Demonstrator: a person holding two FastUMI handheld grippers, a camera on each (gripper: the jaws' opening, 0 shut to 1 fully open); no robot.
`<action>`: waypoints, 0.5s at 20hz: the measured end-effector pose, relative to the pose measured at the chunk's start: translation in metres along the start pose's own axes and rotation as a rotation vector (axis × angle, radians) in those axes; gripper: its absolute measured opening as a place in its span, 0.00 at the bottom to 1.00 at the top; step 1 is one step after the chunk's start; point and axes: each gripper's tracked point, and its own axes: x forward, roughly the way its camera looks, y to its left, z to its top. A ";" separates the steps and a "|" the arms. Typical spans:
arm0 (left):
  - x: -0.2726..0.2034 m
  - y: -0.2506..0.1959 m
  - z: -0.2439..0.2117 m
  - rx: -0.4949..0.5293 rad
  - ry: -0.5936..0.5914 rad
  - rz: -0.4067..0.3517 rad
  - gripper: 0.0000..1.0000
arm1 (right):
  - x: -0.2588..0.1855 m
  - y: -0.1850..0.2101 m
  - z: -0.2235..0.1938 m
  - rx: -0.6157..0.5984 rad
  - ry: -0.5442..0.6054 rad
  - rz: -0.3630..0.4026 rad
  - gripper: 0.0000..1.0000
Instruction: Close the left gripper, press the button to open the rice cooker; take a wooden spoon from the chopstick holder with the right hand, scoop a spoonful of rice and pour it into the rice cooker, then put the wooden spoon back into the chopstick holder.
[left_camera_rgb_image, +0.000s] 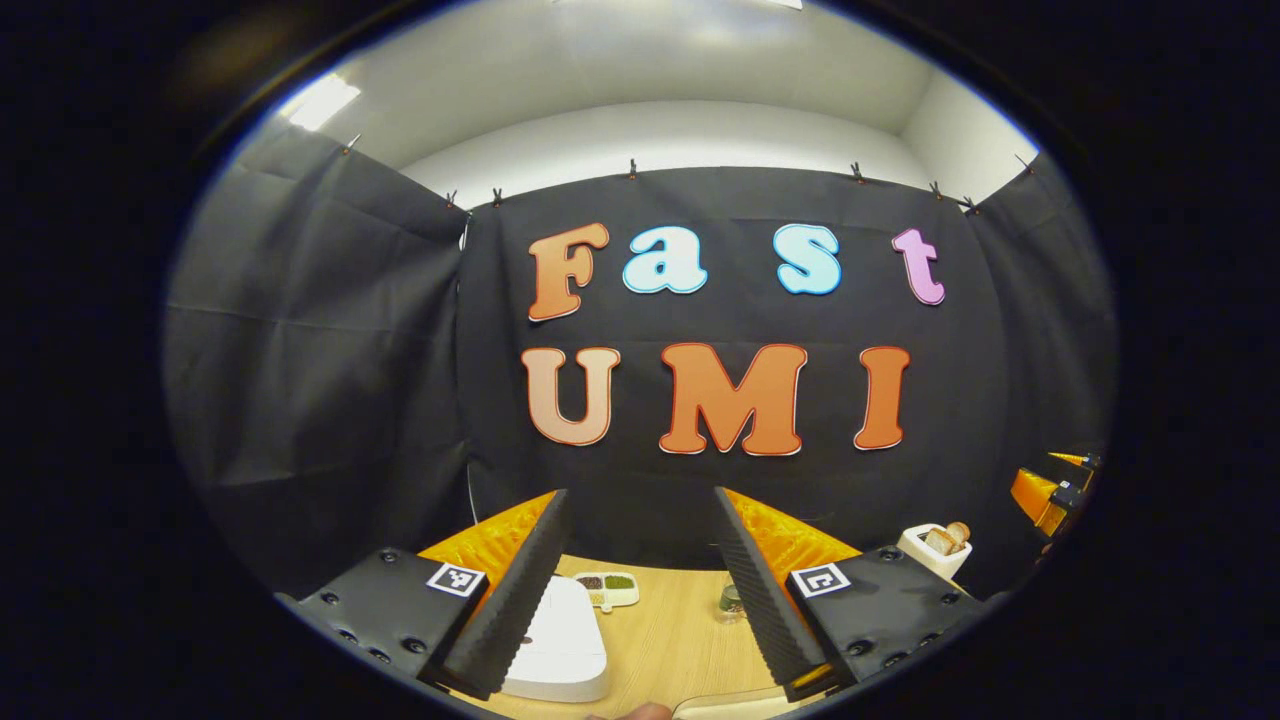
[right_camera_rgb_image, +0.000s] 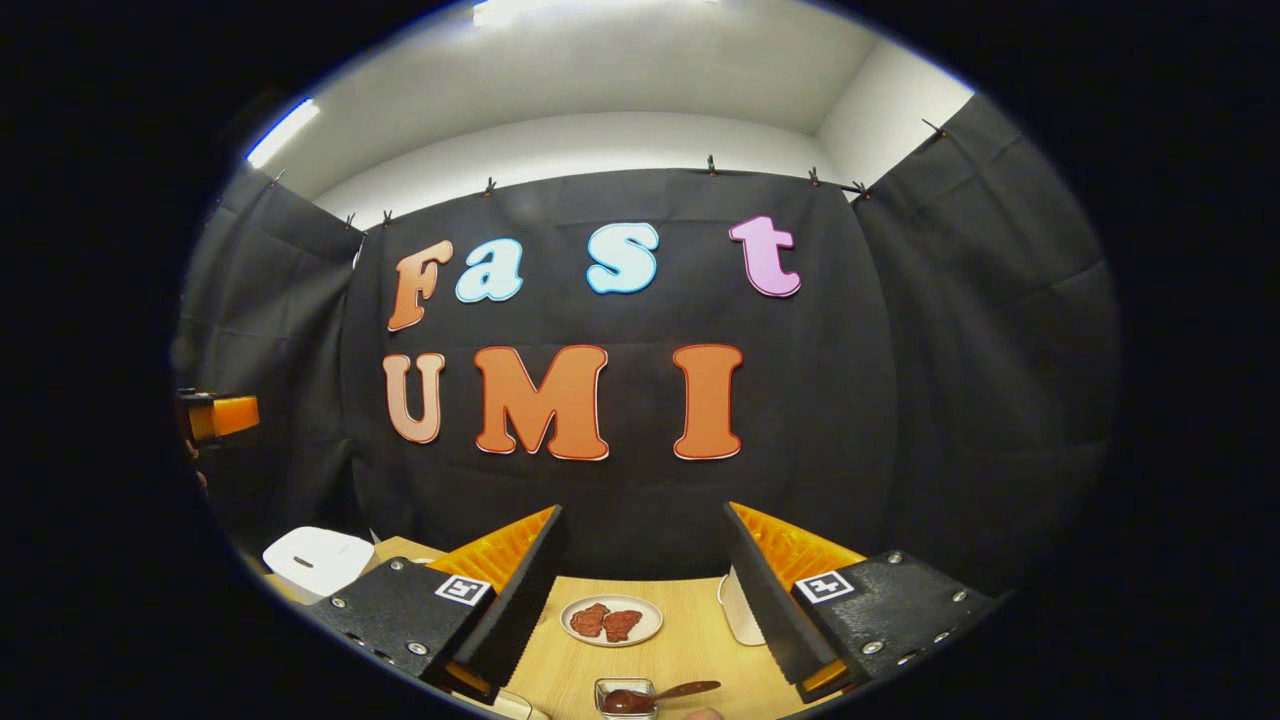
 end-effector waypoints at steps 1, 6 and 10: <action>-0.001 0.000 -0.002 -0.001 0.004 0.008 0.97 | -0.001 -0.002 -0.004 0.014 0.004 0.005 0.95; 0.000 0.003 -0.008 0.009 0.035 0.010 0.95 | -0.004 -0.007 -0.033 0.065 0.078 0.010 0.95; 0.015 0.014 -0.015 0.021 0.056 0.008 0.65 | -0.002 -0.008 -0.025 0.061 0.050 -0.031 0.95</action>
